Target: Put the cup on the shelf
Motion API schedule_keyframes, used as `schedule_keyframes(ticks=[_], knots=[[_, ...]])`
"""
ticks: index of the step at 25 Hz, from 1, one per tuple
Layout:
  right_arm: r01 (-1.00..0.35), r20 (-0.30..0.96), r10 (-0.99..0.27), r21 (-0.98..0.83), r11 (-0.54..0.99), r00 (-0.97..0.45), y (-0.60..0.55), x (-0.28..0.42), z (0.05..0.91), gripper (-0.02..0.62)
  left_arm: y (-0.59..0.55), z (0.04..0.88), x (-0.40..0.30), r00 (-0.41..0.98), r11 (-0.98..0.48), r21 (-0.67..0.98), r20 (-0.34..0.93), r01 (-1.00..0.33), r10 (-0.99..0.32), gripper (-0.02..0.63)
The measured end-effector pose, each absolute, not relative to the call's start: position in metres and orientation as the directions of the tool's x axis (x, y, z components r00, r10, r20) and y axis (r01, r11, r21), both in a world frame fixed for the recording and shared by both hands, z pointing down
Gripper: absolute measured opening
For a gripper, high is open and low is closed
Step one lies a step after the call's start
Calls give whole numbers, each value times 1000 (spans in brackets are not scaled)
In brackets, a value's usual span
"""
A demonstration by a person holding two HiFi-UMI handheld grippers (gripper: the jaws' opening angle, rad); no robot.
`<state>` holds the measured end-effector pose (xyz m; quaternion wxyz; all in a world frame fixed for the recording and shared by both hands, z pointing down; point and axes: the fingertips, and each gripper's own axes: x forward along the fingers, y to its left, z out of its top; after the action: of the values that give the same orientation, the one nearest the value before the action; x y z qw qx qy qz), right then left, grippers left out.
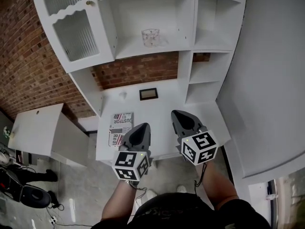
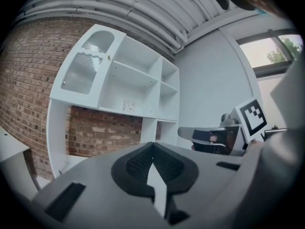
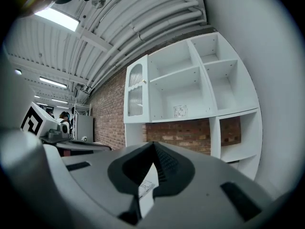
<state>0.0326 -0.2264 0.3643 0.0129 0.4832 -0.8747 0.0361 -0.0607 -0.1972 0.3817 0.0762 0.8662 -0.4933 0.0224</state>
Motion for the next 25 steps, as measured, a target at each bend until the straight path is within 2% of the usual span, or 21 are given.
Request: schedule_keyframes(ticks=[13, 25], knots=[[-786, 56, -784, -52, 616, -618, -214, 57, 368, 0, -182, 379, -27, 443, -434, 98, 111, -896, -890, 5], [-768, 54, -767, -68, 637, -640, -204, 68, 372, 0, -171, 381, -13, 426, -417, 90, 120, -904, -897, 5]])
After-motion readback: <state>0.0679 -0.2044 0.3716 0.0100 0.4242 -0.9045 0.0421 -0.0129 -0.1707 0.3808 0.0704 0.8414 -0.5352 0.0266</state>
